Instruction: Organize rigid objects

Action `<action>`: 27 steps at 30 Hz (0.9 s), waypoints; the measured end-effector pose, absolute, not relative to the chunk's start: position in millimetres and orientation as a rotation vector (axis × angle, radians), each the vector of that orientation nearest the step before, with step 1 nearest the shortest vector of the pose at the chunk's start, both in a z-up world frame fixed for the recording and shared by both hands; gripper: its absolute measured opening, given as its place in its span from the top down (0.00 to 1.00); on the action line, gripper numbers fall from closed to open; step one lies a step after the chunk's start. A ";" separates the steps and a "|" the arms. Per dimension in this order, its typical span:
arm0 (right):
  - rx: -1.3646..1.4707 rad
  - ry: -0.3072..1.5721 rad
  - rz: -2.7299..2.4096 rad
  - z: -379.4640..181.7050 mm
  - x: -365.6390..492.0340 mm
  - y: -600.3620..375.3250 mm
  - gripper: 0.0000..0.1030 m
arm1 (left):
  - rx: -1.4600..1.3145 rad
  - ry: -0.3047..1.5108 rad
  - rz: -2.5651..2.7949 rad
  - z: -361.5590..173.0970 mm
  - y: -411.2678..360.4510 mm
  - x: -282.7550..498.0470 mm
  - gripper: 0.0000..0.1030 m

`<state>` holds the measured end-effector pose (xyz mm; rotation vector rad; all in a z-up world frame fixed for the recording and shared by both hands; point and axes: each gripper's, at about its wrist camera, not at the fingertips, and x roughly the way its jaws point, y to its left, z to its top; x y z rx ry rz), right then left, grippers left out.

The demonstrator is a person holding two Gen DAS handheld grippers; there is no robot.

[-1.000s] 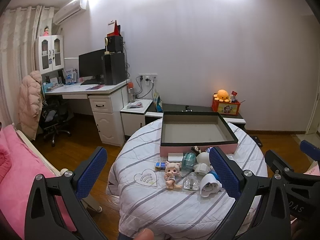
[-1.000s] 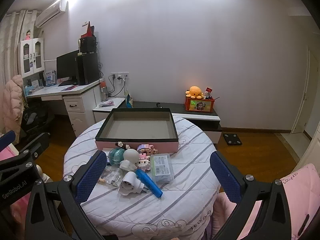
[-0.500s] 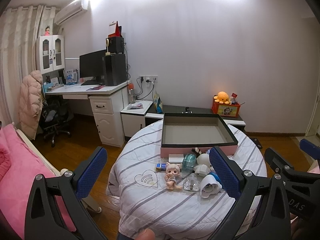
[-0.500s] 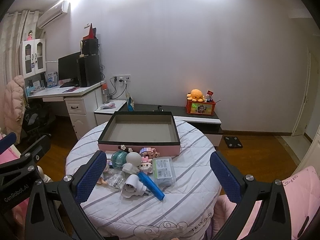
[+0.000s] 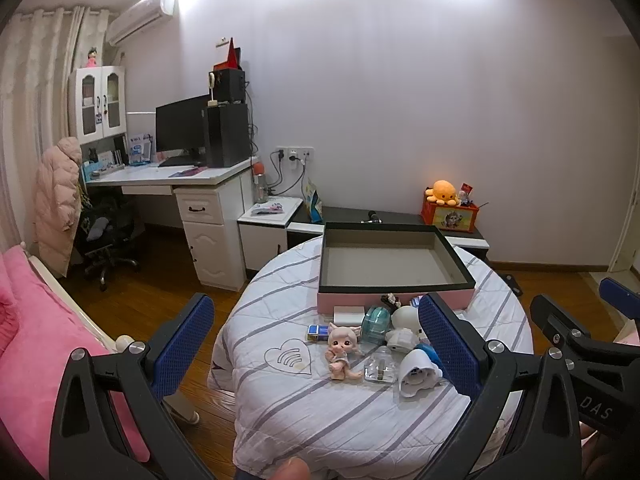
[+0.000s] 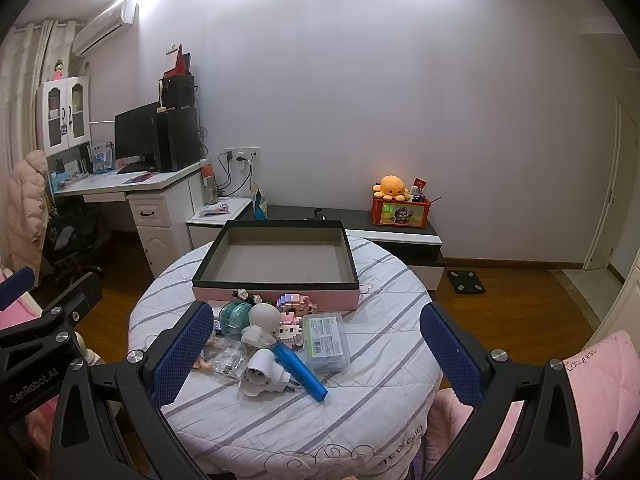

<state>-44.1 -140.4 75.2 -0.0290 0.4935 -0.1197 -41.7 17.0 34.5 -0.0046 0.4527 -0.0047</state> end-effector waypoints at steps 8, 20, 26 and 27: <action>-0.032 0.498 -0.116 75.2 -41.4 -141.6 0.00 | -0.010 0.456 -0.006 32.3 15.0 -37.6 0.00; -0.034 0.530 -0.124 65.0 -33.9 -151.4 0.00 | -0.030 0.491 -0.032 16.5 15.6 -24.2 0.00; -0.031 0.567 -0.118 52.6 -24.5 -158.0 0.00 | -0.025 0.533 -0.039 -5.2 14.4 -13.4 0.00; -0.030 0.573 -0.117 50.4 -22.9 -159.0 0.00 | -0.026 0.540 -0.042 -8.6 14.9 -11.8 0.00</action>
